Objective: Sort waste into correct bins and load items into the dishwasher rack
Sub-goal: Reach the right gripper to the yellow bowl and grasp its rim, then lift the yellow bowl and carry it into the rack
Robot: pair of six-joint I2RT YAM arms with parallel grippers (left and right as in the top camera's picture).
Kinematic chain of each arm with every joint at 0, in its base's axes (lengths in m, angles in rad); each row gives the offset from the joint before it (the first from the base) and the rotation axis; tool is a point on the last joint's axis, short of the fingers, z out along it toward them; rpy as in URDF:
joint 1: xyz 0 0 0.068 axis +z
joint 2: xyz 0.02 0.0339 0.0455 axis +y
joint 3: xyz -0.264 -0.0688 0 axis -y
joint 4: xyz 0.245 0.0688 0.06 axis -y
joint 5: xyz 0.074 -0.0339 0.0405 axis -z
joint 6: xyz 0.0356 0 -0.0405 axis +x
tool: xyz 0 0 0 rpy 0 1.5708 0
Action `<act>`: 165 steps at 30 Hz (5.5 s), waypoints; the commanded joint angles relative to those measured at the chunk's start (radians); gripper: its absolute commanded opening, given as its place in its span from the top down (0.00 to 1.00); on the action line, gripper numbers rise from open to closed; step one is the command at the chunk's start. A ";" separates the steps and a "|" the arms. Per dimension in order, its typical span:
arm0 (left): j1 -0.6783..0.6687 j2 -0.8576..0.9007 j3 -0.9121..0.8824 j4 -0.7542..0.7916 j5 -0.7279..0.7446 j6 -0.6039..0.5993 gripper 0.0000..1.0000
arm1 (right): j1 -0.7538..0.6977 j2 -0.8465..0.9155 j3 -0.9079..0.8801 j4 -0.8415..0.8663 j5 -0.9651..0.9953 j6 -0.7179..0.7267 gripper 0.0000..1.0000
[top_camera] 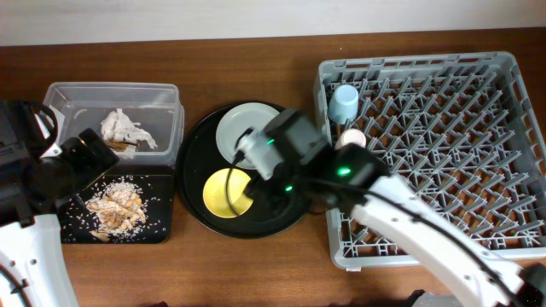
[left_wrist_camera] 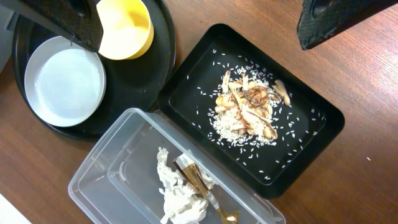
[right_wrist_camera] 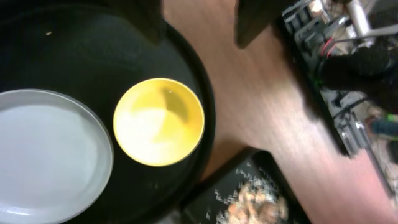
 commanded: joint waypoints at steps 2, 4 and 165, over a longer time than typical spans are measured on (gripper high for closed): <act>0.002 0.002 0.009 0.002 0.001 -0.009 0.01 | 0.159 0.190 0.011 0.097 0.281 0.019 0.53; 0.002 0.002 0.009 0.002 0.001 -0.009 0.01 | 0.184 0.286 0.011 0.159 0.366 0.015 0.52; 0.002 0.002 0.009 0.002 0.001 -0.009 0.01 | -0.871 -0.128 -0.007 -0.579 -0.453 -0.404 0.23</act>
